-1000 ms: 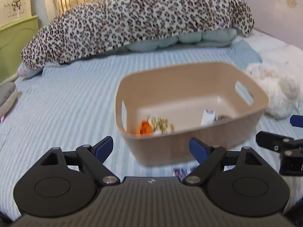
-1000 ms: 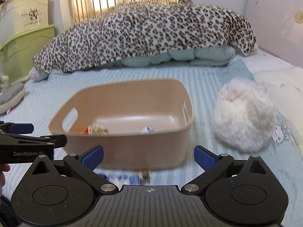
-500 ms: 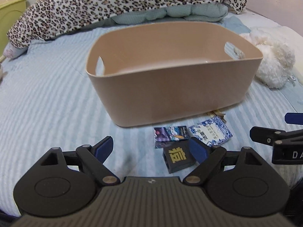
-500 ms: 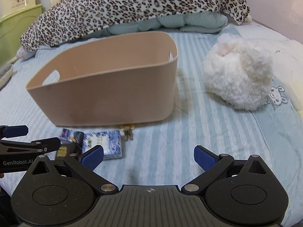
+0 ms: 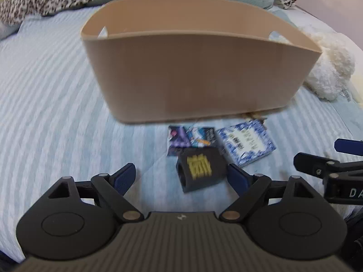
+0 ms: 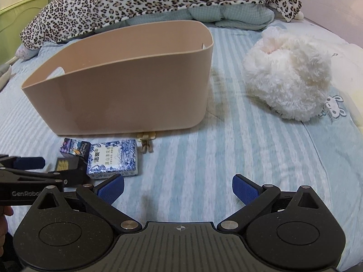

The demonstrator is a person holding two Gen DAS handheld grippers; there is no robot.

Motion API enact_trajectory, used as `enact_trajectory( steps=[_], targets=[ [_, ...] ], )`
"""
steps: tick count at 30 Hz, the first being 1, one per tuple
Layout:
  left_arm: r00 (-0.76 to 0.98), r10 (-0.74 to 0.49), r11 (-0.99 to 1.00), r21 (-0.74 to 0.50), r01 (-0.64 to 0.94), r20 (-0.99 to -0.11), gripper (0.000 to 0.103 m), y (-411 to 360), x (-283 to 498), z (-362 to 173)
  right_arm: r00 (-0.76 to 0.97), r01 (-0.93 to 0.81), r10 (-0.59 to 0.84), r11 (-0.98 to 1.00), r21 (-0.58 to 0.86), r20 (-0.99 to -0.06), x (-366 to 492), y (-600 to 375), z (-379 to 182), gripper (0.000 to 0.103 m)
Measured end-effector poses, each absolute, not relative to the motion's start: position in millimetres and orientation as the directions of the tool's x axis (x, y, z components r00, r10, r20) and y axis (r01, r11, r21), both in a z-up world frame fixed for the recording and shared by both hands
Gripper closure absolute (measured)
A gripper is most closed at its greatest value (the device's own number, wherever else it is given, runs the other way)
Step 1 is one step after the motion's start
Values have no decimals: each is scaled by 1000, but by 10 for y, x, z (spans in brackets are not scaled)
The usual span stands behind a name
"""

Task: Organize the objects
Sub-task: 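Grasp the black box with the left gripper while the right grasps the blue-and-white tea box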

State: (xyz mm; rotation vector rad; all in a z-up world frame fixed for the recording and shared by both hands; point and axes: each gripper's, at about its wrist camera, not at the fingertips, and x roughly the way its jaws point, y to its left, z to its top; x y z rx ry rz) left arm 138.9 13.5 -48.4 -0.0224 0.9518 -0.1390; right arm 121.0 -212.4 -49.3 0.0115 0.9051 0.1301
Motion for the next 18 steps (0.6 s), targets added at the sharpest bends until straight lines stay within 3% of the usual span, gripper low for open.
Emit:
enact_trajectory(
  steps=[6, 18],
  targets=[
    [577, -84, 996, -51, 73, -812, 15, 280, 1400, -526, 605, -133, 129, 989, 60, -786, 1219, -2040, -532, 0],
    [582, -100, 994, -105, 25, -807, 15, 620, 1482, -460, 550, -225, 208, 970, 97, -809, 1343, -1664, -694, 0]
  ],
)
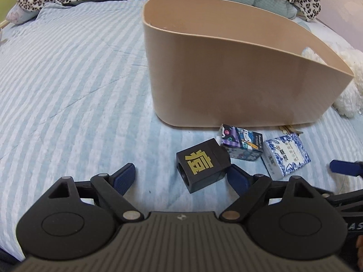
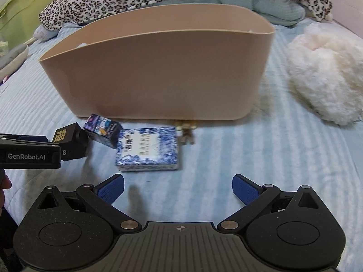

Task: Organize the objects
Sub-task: 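Grasp the black box with the left gripper while the right grasps the blue-and-white tea box, then lift both boxes into the basket and open both grippers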

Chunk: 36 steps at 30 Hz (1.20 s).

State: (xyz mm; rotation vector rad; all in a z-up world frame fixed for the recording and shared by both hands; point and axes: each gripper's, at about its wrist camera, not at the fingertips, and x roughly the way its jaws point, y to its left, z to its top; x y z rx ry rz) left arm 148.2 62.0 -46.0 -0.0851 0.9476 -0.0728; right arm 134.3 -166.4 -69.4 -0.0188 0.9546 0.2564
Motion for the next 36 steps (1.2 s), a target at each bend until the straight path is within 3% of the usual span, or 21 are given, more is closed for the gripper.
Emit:
enact_trajectory(
  steps=[7, 9, 10, 13, 15, 22, 36],
  targets=[
    [611, -104, 994, -54, 99, -785, 17, 550, 1574, -515, 559, -219, 220, 969, 114, -800, 1458, -1501, -747, 0],
    [634, -107, 993, -52, 106, -766, 26, 547, 1591, -532, 558, -218, 223, 969, 118, -799, 1476, -1483, -755, 1],
    [639, -119, 992, -60, 114, -760, 37, 548, 1592, -532, 555, -220, 228, 968, 123, -800, 1507, -1461, -768, 3],
    [641, -143, 987, -64, 145, -754, 60, 527, 1587, -515, 559, -237, 222, 966, 102, -799, 1513, -1397, -755, 19],
    [636, -143, 986, -56, 155, -758, 68, 513, 1570, -501, 568, -251, 226, 963, 94, -791, 1498, -1385, -728, 40],
    [628, -137, 988, -56, 146, -766, 70, 519, 1491, -428, 570, -253, 248, 960, 121, -783, 1418, -1472, -711, 43],
    [732, -128, 987, -10, 163, -669, 70, 349, 1145, 189, 665, -227, 277, 960, 165, -694, 1069, -1877, -269, 43]
  ],
)
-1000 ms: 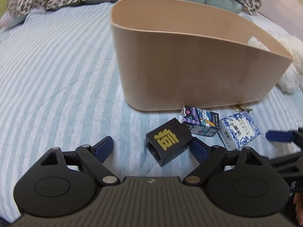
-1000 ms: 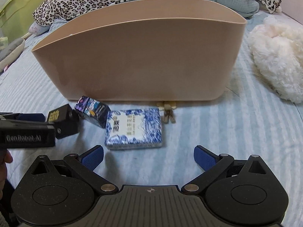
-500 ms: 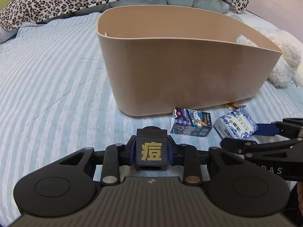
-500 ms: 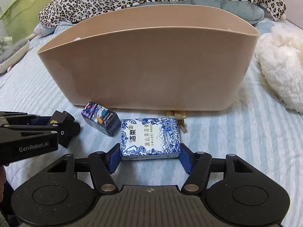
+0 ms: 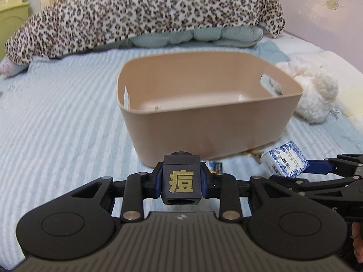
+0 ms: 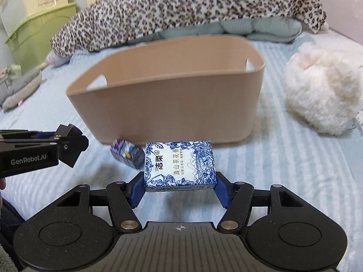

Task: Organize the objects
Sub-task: 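Lift both boxes into the basket and open both grippers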

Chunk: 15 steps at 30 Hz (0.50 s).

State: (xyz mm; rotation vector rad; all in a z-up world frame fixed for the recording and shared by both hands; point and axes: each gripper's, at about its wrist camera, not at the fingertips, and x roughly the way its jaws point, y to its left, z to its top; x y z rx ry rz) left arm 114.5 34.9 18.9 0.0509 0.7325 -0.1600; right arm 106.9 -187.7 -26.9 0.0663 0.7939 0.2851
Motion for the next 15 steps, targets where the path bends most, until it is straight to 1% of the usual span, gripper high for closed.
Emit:
enact_trajectory(
  steps=[2, 3, 5, 8, 11, 15],
  targets=[
    [745, -130, 986, -10, 164, -654, 70, 332, 1092, 279, 677, -223, 278, 960, 170, -681, 1065, -1893, -226, 43],
    [752, -132, 986, -11, 164, -646, 70, 328, 1074, 327, 706, -214, 279, 960, 180, -650, 1028, -1923, -113, 43],
    [766, -134, 986, -9, 165, -629, 70, 319, 1050, 425, 729, -216, 283, 959, 184, -623, 1023, -1947, 0, 43],
    [787, -138, 985, -3, 171, -601, 70, 282, 1032, 573, 746, -217, 284, 959, 184, -602, 1034, -1974, 91, 43],
    [807, -132, 985, 15, 171, -576, 70, 242, 1070, 683, 784, -206, 275, 961, 184, -557, 1109, -2035, 261, 43],
    [825, -124, 987, 16, 160, -552, 70, 207, 1198, 783, 805, -192, 269, 962, 197, -529, 1245, -2085, 374, 43]
  ],
)
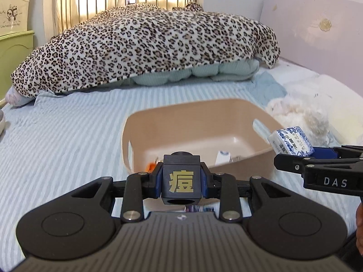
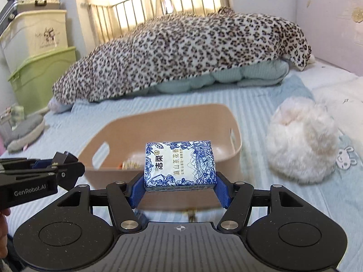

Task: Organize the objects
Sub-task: 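Lift both boxes into the basket and open both grippers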

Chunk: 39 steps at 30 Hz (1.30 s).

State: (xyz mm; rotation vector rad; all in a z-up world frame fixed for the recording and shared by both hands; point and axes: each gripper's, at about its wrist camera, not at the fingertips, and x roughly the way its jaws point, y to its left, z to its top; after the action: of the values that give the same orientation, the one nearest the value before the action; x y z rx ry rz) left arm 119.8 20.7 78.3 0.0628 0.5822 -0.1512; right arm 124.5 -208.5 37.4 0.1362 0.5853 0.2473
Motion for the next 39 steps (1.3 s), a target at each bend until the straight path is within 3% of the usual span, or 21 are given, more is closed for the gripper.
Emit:
enact_trajectory(
  steps=[8, 14, 25, 27, 31, 32, 34, 36, 39],
  targets=[
    [848, -100, 989, 38, 140, -520, 70, 66, 1684, 772, 834, -201, 254, 966, 161, -489, 1623, -2015, 524, 43],
    [835, -44, 994, 58, 91, -548, 70, -11, 2093, 513, 817, -202, 229, 973, 109, -530, 2013, -1879, 421, 43],
    [735, 45, 994, 107, 37, -676, 69, 96, 2595, 11, 740, -202, 182, 978, 43, -648, 2395, -1738, -42, 42],
    [739, 44, 993, 109, 40, -672, 69, 121, 2565, -14, 754, -207, 132, 978, -41, -644, 2369, -1668, -128, 41],
    [752, 38, 990, 129, 63, -658, 45, 105, 2468, 40, 756, -206, 145, 978, -21, -638, 2279, -1677, -107, 31],
    [756, 39, 989, 136, 67, -653, 30, 88, 2440, 78, 757, -202, 146, 979, -15, -637, 2256, -1693, -84, 27],
    [776, 59, 985, 161, 55, -628, 18, 76, 2358, 160, 763, -191, 149, 982, 2, -629, 2208, -1738, -20, 19],
    [789, 61, 985, 164, 51, -611, 16, 100, 2254, 236, 772, -178, 157, 984, 27, -616, 2148, -1798, 57, 4],
    [781, 40, 990, 129, 53, -624, 16, 187, 2134, 329, 783, -167, 158, 985, 41, -601, 2013, -1856, 161, 2]
  ],
)
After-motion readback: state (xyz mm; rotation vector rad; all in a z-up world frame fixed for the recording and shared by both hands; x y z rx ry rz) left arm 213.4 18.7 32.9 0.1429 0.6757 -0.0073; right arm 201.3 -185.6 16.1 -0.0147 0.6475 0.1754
